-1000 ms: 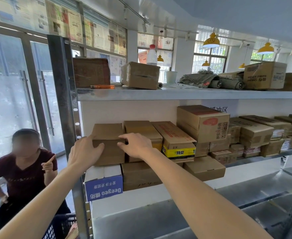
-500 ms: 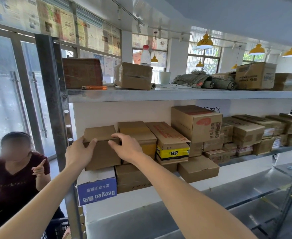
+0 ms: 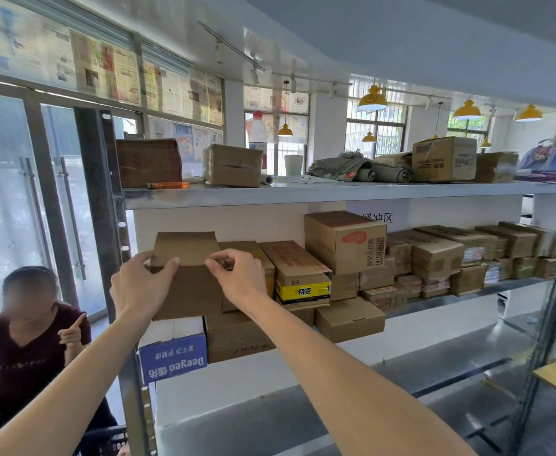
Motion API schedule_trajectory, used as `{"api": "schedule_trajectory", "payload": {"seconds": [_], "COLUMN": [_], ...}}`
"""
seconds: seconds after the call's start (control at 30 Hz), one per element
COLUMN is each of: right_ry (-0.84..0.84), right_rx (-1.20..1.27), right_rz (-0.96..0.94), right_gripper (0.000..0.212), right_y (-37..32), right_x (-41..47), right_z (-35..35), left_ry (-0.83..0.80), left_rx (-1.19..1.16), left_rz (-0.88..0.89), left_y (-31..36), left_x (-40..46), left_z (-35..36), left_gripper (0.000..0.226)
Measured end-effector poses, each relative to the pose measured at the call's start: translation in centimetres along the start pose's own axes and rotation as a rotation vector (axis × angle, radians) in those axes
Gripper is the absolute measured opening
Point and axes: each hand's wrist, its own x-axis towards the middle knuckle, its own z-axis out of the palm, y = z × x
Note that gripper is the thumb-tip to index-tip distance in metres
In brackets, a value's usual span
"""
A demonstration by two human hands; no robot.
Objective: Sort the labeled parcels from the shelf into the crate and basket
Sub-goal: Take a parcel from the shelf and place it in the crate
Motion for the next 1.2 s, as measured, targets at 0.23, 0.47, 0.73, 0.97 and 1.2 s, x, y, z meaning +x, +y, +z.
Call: {"api": "schedule_trajectory", "payload": {"seconds": [0.23,0.47,0.73,0.97,1.2], "right_ry": [0.053,0.092,0.115,0.206,0.246], "right_rx": [0.022,0.091,0.119,0.143,0.193], "right_rz": [0.023,0.071,0.17,0.204,0.136], "right_gripper": [0.019,0.04,0.055,0.056,0.064], "right_y": [-0.8,-1.7,0.3,2.8,4.2], "right_x": [-4.2,-8.1,-12.2,-14.2,-16.2], "right_z": [-3.8,-8.3,-18.5,-27.2,-34.0], "left_ry": [-0.011,-0.038,-0.24,-0.387,-0.516], "left_rx": [-0.001,-0.063,-0.329,-0.424,-0.667], "left_rz": [0.03,0.004,-0.06,-0.006,0.002], "left_y": [3.1,4.9,9.2,14.8,19.2], "left_x": [-5.0,-9.3,-14.6,-19.8,-23.4], "left_z": [-1.8,-2.2,2.2,7.3,10.4], "left_gripper": [0.054,0.05,0.067,0.074,0.034]}}
